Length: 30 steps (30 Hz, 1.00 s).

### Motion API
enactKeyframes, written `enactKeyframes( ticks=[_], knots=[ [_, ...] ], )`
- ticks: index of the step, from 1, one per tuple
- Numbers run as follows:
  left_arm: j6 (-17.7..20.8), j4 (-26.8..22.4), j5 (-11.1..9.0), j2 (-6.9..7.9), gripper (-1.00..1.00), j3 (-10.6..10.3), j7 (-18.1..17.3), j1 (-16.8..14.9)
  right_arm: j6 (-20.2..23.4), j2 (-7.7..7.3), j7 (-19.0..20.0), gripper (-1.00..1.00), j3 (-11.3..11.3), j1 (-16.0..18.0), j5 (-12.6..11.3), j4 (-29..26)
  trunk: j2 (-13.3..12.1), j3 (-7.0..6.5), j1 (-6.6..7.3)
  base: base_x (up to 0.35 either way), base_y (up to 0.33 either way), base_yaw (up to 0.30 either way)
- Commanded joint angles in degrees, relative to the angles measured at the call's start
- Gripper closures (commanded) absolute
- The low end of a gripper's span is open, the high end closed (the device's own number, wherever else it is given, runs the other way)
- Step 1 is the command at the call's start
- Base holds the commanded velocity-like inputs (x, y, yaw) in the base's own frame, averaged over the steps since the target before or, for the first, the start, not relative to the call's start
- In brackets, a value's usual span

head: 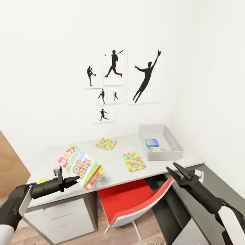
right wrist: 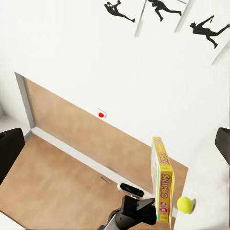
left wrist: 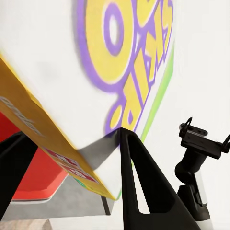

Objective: Put all the toys in the child's room - the three board games (two on the bed and one on the table), the two jigsaw puzzles on the table, and the tennis ball on the table - inside the toy box on the table in the child's room.

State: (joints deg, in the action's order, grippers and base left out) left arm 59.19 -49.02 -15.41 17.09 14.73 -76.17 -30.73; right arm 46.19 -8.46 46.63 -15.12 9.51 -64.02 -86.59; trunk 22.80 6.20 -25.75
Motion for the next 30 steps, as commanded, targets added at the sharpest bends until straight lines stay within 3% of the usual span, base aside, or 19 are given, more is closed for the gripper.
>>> enactKeyframes(
  ticks=[1,11,30],
  knots=[
    [0.5,0.0,-0.2,0.03,1.0,0.0,-0.1,0.0,0.3,0.01,0.0,-1.0,0.0,0.1,-0.1,0.0,0.1,0.07,-0.04,0.0,0.0,-0.243],
    [0.5,0.0,-0.2,0.13,1.0,0.0,-0.2,0.0,0.3,0.02,0.0,-1.0,0.0,0.1,-0.1,0.1,0.1,-0.38,-0.04,0.0,0.0,-0.225],
    [0.1,0.0,-0.2,0.16,1.0,0.2,-0.3,0.0,0.2,0.02,0.0,-1.0,0.0,0.1,-0.1,-0.1,0.1,-0.9,-0.04,0.014,0.0,-0.054]
  ],
)
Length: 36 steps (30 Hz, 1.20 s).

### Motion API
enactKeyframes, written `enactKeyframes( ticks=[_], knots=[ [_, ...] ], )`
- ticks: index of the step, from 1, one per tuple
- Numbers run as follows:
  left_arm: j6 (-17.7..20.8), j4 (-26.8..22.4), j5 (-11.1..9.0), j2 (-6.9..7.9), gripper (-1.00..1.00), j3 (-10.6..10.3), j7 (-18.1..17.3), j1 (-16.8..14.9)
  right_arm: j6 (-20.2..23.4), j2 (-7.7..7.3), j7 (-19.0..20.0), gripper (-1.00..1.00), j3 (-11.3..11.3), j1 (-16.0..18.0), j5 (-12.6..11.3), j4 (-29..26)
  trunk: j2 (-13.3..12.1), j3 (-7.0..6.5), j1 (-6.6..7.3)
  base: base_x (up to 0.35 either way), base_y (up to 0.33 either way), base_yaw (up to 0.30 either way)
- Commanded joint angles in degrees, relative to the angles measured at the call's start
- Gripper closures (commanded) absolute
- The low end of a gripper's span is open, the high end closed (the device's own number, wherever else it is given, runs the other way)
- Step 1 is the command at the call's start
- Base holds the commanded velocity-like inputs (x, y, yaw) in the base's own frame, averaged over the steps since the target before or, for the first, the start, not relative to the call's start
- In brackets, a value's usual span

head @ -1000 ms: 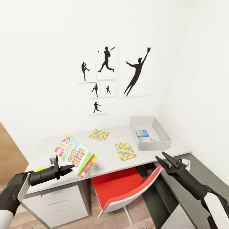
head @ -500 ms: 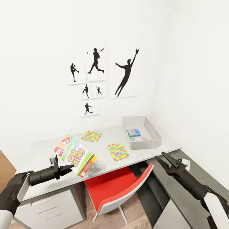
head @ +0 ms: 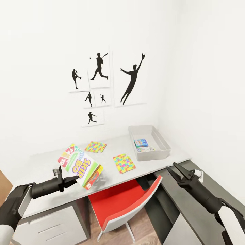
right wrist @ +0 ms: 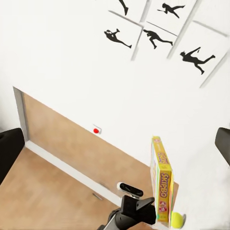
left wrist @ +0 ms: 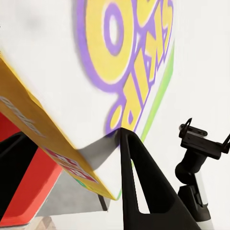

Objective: Put all the toys in the child's room - the three board games (two on the bed and one on the table), the two jigsaw puzzles on the table, and the tennis ball on the table - inside the toy box on the table in the child's room.

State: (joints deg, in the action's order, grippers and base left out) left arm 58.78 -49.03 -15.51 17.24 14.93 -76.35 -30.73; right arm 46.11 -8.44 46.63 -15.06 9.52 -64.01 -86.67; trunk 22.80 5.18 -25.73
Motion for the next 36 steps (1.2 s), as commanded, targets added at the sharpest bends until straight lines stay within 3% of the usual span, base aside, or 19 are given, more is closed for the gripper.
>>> enactKeyframes(
  ticks=[1,10,25,36],
  knots=[
    [0.4,0.0,-0.1,0.03,1.0,0.0,-0.1,0.0,0.3,0.0,0.0,-1.0,0.0,0.1,-0.1,0.0,0.1,0.04,-0.05,0.165,0.0,-0.152],
    [0.4,0.0,-0.2,0.07,1.0,0.2,-0.3,0.0,0.3,0.01,0.1,-1.0,0.0,0.1,-0.2,0.1,0.1,-0.69,-0.05,0.207,0.111,-0.157],
    [0.3,-0.1,-0.2,0.01,1.0,-0.1,-0.3,0.0,0.3,0.01,0.1,-1.0,0.0,0.1,-0.2,0.1,0.1,-1.93,-0.05,0.091,0.274,-0.16],
    [-0.2,-0.2,-0.2,-0.01,1.0,-0.2,-0.4,0.1,0.3,0.01,0.1,-1.0,0.0,0.1,-0.1,0.3,0.1,-2.83,-0.05,0.002,0.039,-0.18]
  ],
)
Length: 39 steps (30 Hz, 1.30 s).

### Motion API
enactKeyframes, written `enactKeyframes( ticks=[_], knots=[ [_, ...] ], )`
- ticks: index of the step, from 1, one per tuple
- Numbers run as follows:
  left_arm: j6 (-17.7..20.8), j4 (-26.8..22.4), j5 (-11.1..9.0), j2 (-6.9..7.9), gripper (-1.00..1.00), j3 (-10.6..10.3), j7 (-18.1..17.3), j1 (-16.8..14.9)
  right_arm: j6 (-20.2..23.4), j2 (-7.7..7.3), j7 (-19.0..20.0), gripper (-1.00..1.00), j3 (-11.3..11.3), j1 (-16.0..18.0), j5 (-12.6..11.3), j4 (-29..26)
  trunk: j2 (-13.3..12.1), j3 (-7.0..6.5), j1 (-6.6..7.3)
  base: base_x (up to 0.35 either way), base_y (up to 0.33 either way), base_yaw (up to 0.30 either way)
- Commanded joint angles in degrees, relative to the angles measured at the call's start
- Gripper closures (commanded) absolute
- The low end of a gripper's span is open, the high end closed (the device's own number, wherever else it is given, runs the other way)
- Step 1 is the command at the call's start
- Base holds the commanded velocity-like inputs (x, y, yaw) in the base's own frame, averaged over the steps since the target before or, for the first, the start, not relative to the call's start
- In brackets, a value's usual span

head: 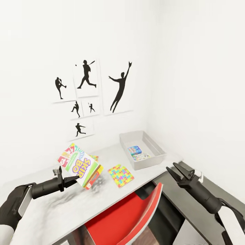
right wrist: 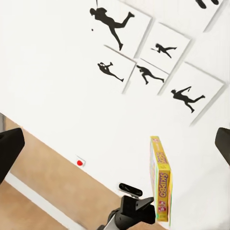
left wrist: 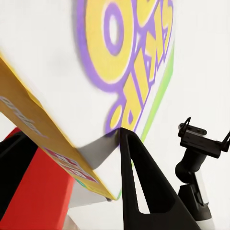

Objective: Put all the toys in the child's room - the three board games (two on the bed and one on the table), the two jigsaw puzzles on the table, and the tennis ball on the table - inside the toy box on the table in the child's room.

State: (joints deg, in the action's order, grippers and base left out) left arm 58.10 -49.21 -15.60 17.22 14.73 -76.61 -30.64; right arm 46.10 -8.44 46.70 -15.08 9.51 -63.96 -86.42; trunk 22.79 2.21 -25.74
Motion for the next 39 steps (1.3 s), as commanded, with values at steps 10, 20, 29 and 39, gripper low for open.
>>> enactKeyframes(
  ticks=[10,20,29,39],
  knots=[
    [0.3,0.0,-0.1,0.01,1.0,-0.1,-0.1,0.0,0.3,0.0,0.0,-1.0,0.0,0.1,-0.1,0.1,0.1,-0.69,-0.04,-0.002,0.0,-0.186],
    [0.3,0.0,-0.1,0.01,1.0,0.0,0.0,0.0,0.3,0.0,0.0,-1.0,0.0,0.1,-0.1,0.1,0.1,-1.48,-0.04,0.03,0.005,-0.185],
    [0.3,0.0,-0.1,0.01,1.0,0.0,0.0,0.0,0.3,-0.03,0.0,-1.0,-0.1,0.1,-0.2,0.0,0.1,-1.62,-0.04,0.165,0.058,-0.039],
    [0.3,0.0,-0.1,-0.01,1.0,0.2,0.0,0.0,0.3,-0.05,0.0,-1.0,-0.2,0.1,-0.2,0.1,0.1,-1.63,-0.04,0.008,0.001,-0.001]
  ],
)
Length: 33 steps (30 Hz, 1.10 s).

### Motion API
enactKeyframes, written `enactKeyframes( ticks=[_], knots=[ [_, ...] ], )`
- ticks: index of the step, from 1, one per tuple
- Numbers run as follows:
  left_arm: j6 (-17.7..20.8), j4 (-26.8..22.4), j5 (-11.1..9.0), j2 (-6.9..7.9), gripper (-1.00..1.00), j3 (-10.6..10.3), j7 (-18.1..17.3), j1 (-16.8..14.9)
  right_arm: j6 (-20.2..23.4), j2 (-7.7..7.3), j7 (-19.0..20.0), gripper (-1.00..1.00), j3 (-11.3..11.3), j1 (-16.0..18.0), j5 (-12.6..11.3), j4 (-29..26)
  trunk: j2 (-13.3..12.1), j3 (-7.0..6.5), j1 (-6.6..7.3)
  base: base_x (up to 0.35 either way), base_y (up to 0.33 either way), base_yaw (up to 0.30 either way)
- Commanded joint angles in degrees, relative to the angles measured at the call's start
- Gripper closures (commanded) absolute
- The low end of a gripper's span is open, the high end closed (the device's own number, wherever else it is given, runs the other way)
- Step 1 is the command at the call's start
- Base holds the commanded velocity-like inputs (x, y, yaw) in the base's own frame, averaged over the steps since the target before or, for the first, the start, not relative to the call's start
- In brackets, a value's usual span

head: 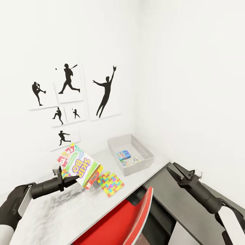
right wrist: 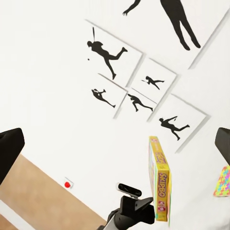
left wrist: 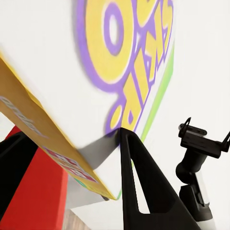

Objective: Put all the toys in the child's room - the three board games (two on the bed and one on the table), the two jigsaw puzzles on the table, and the tennis ball on the table - inside the toy box on the table in the child's room.

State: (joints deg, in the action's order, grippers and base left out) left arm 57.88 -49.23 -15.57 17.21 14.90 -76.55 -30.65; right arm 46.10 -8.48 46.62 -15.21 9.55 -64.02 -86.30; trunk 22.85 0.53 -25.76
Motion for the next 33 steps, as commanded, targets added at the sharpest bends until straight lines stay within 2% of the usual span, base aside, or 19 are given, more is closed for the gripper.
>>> enactKeyframes(
  ticks=[1,9,16,20,33],
  knots=[
    [0.5,0.0,-0.2,0.01,1.0,0.0,-0.1,0.0,0.3,0.02,0.1,-1.0,0.0,0.0,-0.1,0.0,0.1,0.06,-0.03,0.0,0.0,0.0],
    [0.5,0.0,-0.2,0.02,1.0,0.0,-0.1,0.0,0.3,0.04,-0.1,-1.0,0.0,0.0,-0.1,-0.2,0.1,0.06,-0.03,0.0,0.0,0.0],
    [0.5,0.0,-0.1,0.02,1.0,0.0,-0.1,0.0,0.7,-0.58,-2.4,-1.0,-0.1,0.0,0.0,-0.3,0.1,0.06,-0.03,0.004,0.0,0.0],
    [0.1,0.0,-0.1,0.0,1.0,-0.1,-0.1,0.0,0.9,-0.8,-3.8,-1.0,-0.4,0.0,0.0,-0.3,0.1,0.06,-0.03,0.168,0.034,0.0],
    [-0.5,0.0,-0.2,-0.05,1.0,0.0,-0.1,0.0,0.6,-0.7,-3.8,-1.0,-0.5,0.0,-0.1,-0.4,0.1,0.06,-0.03,0.129,0.015,0.0]
  ],
)
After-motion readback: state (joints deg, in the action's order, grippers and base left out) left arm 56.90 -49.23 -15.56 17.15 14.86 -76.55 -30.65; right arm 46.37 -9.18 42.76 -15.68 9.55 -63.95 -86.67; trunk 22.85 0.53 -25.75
